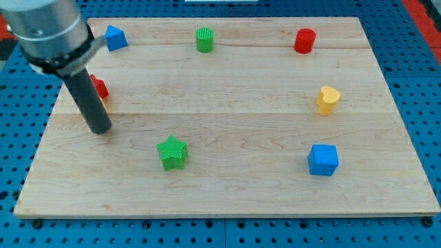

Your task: Slide green star towards red star

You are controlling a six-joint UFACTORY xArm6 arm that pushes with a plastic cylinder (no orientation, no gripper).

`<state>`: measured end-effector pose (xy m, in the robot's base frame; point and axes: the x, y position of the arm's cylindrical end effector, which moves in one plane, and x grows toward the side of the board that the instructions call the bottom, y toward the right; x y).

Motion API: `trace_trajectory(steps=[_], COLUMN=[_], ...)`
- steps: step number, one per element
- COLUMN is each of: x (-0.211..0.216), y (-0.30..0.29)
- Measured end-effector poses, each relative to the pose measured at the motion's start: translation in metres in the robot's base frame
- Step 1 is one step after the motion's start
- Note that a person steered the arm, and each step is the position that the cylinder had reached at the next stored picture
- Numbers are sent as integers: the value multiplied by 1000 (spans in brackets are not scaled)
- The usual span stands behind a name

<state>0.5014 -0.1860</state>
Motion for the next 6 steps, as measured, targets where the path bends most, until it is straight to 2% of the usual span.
trace_trajectory(steps=[1, 2, 3, 4, 5, 6], x=[88, 98, 40, -11, 13, 23], y=[32, 121, 133, 115, 155, 118])
